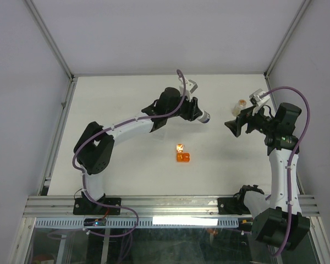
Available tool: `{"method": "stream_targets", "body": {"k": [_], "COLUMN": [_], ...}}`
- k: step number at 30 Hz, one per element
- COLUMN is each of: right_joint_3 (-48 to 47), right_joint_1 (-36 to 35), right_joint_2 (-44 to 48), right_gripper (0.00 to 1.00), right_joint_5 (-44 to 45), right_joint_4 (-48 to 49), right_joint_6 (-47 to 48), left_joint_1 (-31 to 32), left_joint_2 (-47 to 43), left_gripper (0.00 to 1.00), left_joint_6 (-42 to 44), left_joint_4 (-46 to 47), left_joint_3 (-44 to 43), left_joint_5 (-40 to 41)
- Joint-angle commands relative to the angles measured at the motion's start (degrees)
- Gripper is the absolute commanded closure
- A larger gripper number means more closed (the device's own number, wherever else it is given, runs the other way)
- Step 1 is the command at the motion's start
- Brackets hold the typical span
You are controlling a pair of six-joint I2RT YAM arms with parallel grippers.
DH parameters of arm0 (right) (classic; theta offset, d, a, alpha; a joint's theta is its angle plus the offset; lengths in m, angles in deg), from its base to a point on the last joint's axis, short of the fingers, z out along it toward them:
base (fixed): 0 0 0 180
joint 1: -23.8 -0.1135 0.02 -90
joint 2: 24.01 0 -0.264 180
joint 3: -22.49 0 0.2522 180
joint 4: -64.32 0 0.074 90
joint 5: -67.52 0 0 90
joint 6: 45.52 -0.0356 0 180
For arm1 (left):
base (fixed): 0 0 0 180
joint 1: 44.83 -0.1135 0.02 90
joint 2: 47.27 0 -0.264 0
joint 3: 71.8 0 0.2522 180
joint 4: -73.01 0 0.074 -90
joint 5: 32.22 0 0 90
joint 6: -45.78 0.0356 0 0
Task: Sort the pills into containers
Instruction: Place the pill bottle at the center of the board.
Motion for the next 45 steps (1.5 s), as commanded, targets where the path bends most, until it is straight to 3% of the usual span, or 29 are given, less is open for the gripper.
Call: {"method": "stream_targets", "body": {"k": [1,12,29,38,45], "right_joint_3": [-0.9,-0.8,-0.2,-0.2,-0.1], "right_joint_1": [0.6,0.9,1.0,1.0,1.0], "right_joint_2": [1.3,1.3,1.0,1.0,1.0], "right_gripper": [0.01,0.01,0.01,0.01,0.01], "right_joint_5": [1.0,3.6,5.1,5.2,5.2], "right_joint_4": [3.1,4.0,5.2,5.4,5.5], "right_joint_6": [-1.0,-2.2,-3.8,-4.0,-4.2], "left_joint_1": [-0.5,-0.5,-0.4,-0.4,-0.5], "left_joint_2": [1.1,5.3,17.0,23.2,27.3], "left_gripper": [1.00,1.00,1.00,1.00,1.00], "left_joint_6": [2.3,3.8,7.8,15.6,24.3], "left_joint_4": [-0.4,-4.0,-13.5,-20.1,-31.1], "left_joint_3": [-4.4,-9.3,-25.7,-37.7,-46.2], "left_joint_5": [2.0,3.6,8.4,10.9,10.8]}}
